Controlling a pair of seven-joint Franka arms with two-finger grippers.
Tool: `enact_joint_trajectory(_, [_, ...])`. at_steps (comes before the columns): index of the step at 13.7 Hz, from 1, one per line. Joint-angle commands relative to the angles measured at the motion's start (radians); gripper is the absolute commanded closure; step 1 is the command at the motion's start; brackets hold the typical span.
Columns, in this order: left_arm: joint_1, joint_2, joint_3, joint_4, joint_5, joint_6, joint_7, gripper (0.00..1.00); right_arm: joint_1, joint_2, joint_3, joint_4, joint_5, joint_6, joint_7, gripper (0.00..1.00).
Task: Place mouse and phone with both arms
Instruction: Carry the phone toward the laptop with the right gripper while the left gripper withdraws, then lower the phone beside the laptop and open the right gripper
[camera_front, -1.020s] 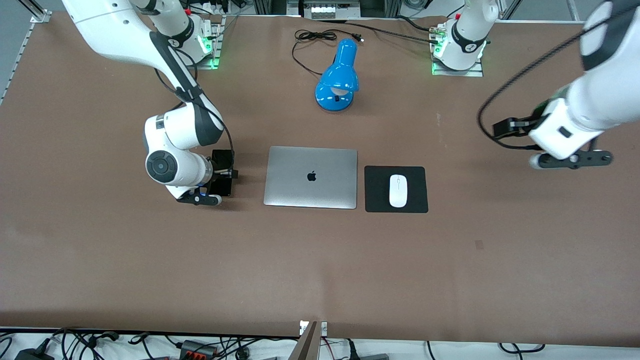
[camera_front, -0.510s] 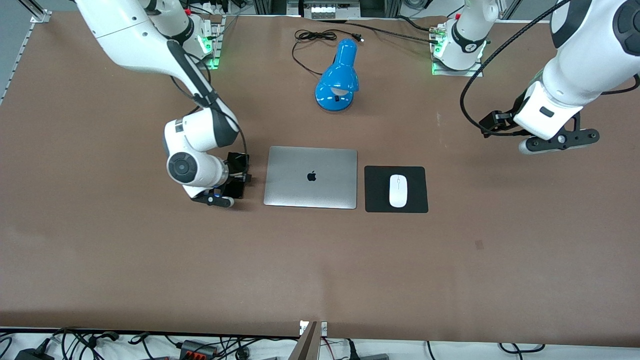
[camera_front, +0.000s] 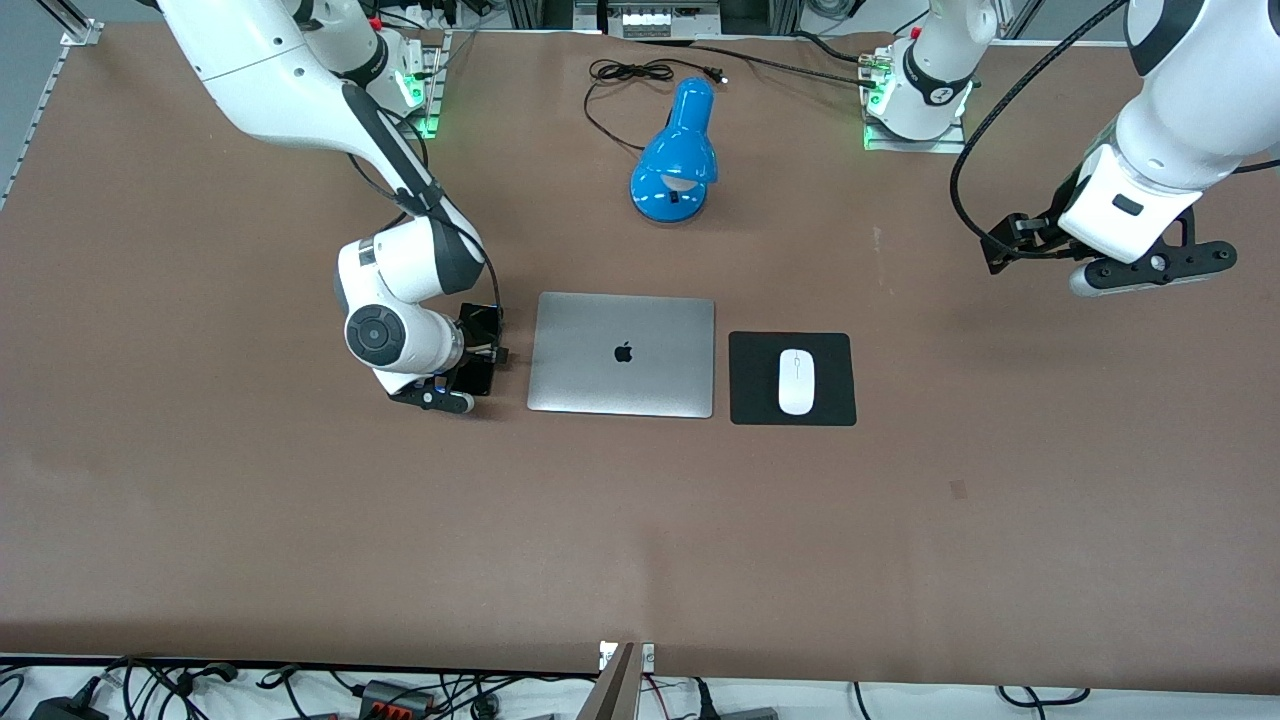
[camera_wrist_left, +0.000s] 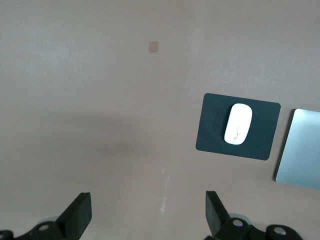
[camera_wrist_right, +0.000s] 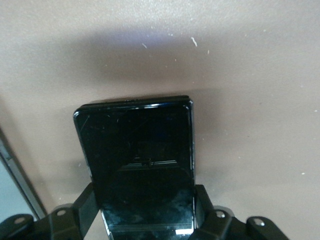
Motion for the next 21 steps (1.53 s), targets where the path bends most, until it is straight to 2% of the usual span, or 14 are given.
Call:
enact_joint_trajectory(1, [0.009, 0.023, 0.004, 0.051, -0.014, -0.006, 0.099, 0.0, 0.014, 0.012, -0.001, 0.017, 0.004, 0.006, 0.01, 0.73])
enact_joint_trajectory(4, [0.006, 0.041, 0.008, 0.079, -0.02, -0.046, 0.11, 0.0, 0.016, 0.015, -0.001, 0.017, 0.004, 0.006, 0.008, 0.73])
enact_joint_trajectory(5, [-0.017, 0.038, 0.016, 0.085, -0.02, -0.065, 0.11, 0.0, 0.016, 0.015, -0.001, 0.017, 0.003, 0.006, 0.007, 0.65])
enact_joint_trajectory(6, [-0.026, 0.044, 0.037, 0.1, -0.02, -0.072, 0.113, 0.0, 0.016, 0.015, -0.001, 0.018, 0.006, 0.006, 0.01, 0.2])
enact_joint_trajectory(7, [-0.031, 0.043, 0.039, 0.1, -0.02, -0.072, 0.116, 0.0, 0.013, 0.015, -0.001, 0.022, 0.004, 0.006, 0.01, 0.0])
enact_joint_trajectory(8, [-0.056, 0.041, 0.051, 0.102, -0.02, -0.075, 0.113, 0.0, 0.011, 0.014, -0.001, 0.032, 0.003, 0.002, 0.004, 0.0])
enact_joint_trajectory(10, [-0.118, 0.044, 0.129, 0.103, -0.022, -0.069, 0.114, 0.0, 0.006, -0.015, -0.006, 0.069, 0.001, -0.03, -0.01, 0.0])
enact_joint_trajectory(14, [-0.112, 0.05, 0.133, 0.103, -0.045, -0.066, 0.114, 0.0, -0.006, -0.092, -0.041, 0.236, 0.0, -0.254, -0.03, 0.0])
enact_joint_trajectory(16, [-0.112, 0.05, 0.133, 0.103, -0.045, -0.065, 0.114, 0.0, -0.014, -0.109, -0.072, 0.363, -0.037, -0.377, -0.123, 0.0])
enact_joint_trajectory(19, [-0.112, 0.058, 0.133, 0.103, -0.045, -0.054, 0.113, 0.0, -0.04, -0.143, -0.127, 0.477, -0.052, -0.463, -0.203, 0.0])
enact_joint_trajectory(21, [-0.107, 0.055, 0.136, 0.102, -0.043, -0.066, 0.116, 0.0, -0.07, -0.157, -0.147, 0.556, -0.055, -0.549, -0.331, 0.0])
